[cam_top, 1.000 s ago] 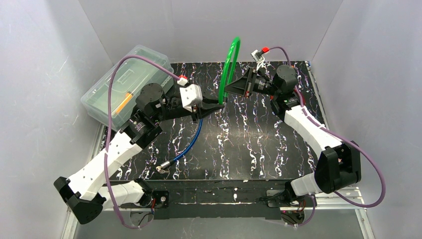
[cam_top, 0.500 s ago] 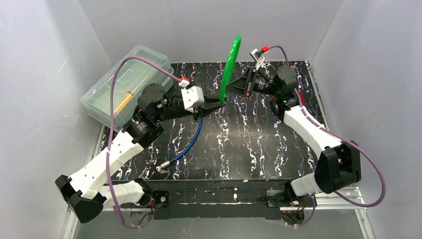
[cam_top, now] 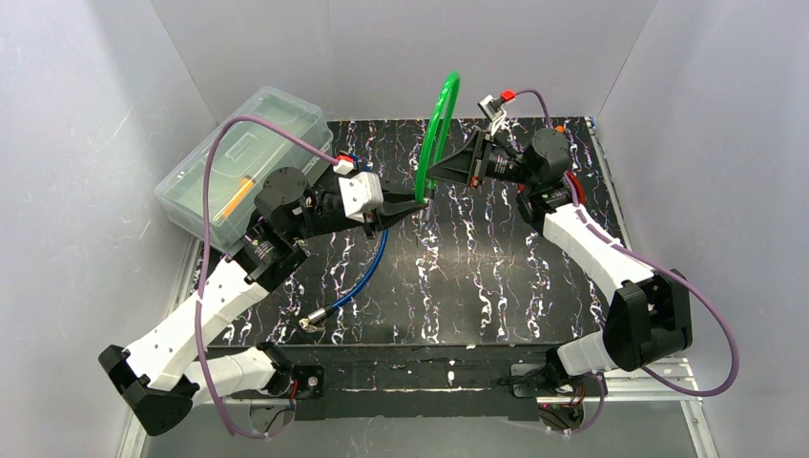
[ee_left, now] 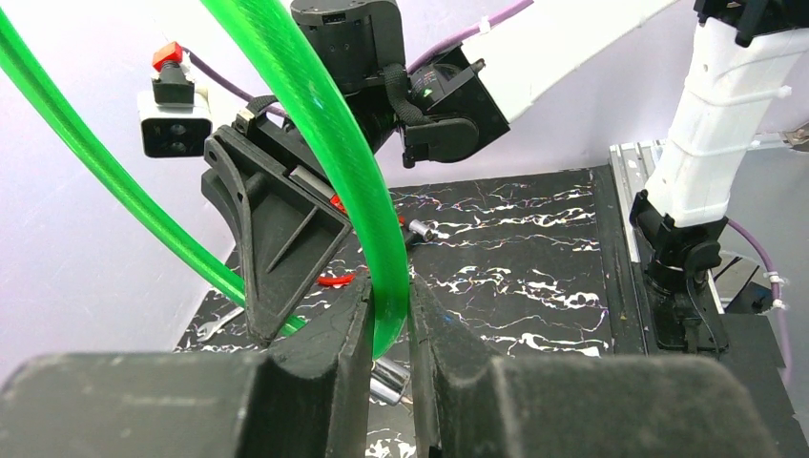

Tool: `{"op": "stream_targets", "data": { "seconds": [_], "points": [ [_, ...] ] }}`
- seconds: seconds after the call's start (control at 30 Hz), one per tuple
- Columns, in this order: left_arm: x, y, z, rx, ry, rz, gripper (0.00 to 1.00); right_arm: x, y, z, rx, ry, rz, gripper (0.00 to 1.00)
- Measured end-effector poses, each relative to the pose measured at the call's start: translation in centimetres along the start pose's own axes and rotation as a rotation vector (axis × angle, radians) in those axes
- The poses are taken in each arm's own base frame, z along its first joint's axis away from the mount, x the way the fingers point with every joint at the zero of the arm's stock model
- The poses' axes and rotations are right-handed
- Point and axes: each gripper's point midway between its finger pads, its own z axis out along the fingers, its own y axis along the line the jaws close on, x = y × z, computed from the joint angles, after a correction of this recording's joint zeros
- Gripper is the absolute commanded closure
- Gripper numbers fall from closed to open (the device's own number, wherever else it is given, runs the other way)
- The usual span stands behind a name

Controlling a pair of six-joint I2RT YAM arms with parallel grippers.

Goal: Lock with the key
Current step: Lock the lock.

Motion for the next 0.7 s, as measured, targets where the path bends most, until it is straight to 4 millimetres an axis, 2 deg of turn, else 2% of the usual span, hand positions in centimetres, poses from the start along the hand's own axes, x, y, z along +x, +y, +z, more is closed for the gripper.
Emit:
{"op": "stream_targets", "data": {
  "seconds": [0.7],
  "points": [
    [0.07,-0.34,0.33,0.029,-0.008,0.0,1.0,-0.3,0.75,-0.01,-0.029,-0.018,0.026,0.99]
  ]
}}
